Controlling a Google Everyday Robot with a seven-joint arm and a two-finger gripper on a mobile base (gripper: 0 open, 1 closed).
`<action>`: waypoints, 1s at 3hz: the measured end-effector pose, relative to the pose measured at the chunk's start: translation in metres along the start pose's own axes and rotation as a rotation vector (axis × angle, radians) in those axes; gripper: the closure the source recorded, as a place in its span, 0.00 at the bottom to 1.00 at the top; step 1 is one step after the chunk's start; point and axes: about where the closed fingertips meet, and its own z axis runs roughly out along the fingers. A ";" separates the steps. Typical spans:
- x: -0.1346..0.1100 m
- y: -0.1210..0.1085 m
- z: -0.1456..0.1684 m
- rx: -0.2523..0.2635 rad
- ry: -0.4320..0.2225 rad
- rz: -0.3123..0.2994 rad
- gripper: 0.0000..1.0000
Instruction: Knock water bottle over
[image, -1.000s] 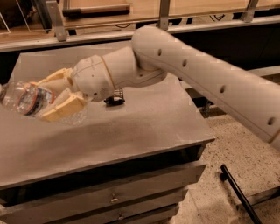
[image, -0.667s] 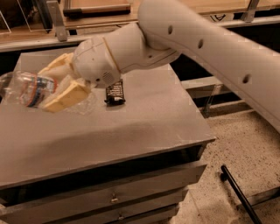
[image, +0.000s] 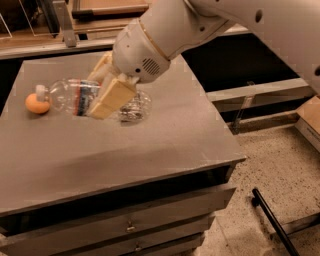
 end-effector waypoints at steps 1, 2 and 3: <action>0.036 0.005 -0.001 -0.014 0.037 0.095 1.00; 0.065 0.005 0.018 -0.061 0.053 0.136 1.00; 0.084 0.001 0.034 -0.097 0.108 0.159 0.79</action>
Offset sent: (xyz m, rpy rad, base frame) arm 0.0218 -0.0279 -0.1059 -0.1206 0.2019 -0.0338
